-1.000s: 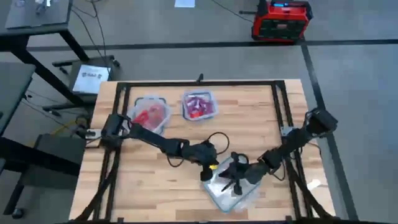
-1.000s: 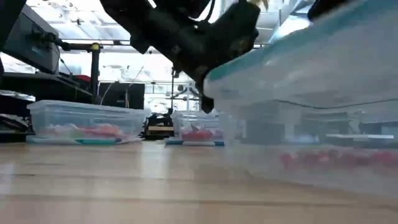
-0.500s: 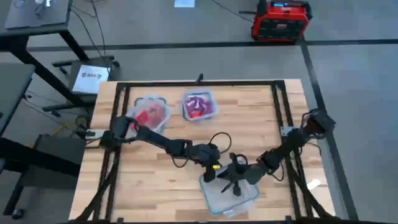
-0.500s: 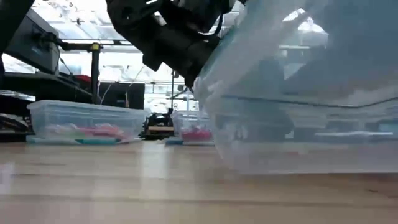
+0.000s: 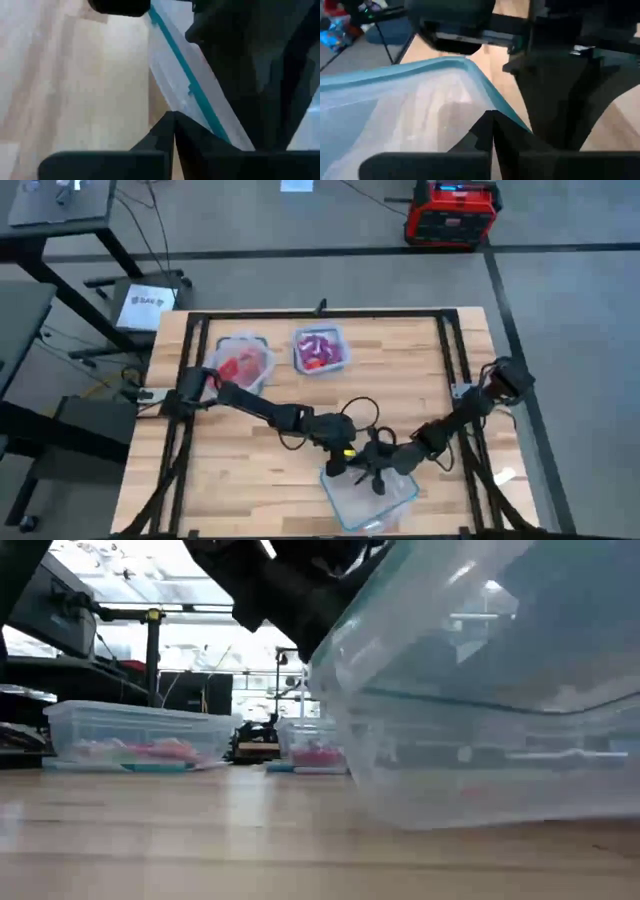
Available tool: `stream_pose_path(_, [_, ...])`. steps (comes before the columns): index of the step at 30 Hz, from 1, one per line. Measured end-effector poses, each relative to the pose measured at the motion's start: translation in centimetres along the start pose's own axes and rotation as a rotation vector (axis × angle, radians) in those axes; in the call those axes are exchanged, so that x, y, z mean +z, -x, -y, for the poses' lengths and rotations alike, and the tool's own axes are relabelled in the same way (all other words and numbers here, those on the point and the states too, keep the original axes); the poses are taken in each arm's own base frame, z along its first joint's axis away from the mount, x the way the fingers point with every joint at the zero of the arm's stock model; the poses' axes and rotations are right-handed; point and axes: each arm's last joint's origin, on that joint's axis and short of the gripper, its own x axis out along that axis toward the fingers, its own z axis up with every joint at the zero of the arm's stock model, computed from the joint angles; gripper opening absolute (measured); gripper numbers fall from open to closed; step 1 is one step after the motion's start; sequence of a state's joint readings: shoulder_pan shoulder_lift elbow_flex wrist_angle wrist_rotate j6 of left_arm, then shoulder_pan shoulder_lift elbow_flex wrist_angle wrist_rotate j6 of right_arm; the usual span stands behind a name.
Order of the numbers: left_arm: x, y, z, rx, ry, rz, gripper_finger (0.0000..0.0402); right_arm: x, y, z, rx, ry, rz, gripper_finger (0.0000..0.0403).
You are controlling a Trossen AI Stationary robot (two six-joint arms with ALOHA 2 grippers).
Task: Sort candy
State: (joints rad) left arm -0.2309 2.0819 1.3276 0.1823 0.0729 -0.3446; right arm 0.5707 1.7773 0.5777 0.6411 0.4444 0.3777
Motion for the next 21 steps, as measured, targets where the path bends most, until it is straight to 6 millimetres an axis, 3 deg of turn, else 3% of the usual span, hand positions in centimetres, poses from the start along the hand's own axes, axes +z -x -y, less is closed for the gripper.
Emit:
stream_pose_path(4, [0.3,0.4,-0.9,0.045,-0.011,-0.017,0.0000,0.7,0.7,-0.1,0.046,0.059,0.016,0.0000])
stream_pose_path(10, [1.3,1.8,-1.8,0.106,-0.044,-0.031,0.0000,2.9,3.5,0.0,0.071,0.137,0.020,0.0000])
stream_pose_path(14, [2.4,3.5,-1.5,0.164,-0.089,-0.014,0.0000,5.2,6.1,0.2,0.092,0.084,0.069,0.0000])
stream_pose_path(21, [4.7,6.5,-0.4,0.203,-0.131,0.062,0.0000,6.5,10.2,-0.3,0.174,-0.061,0.071,0.0000])
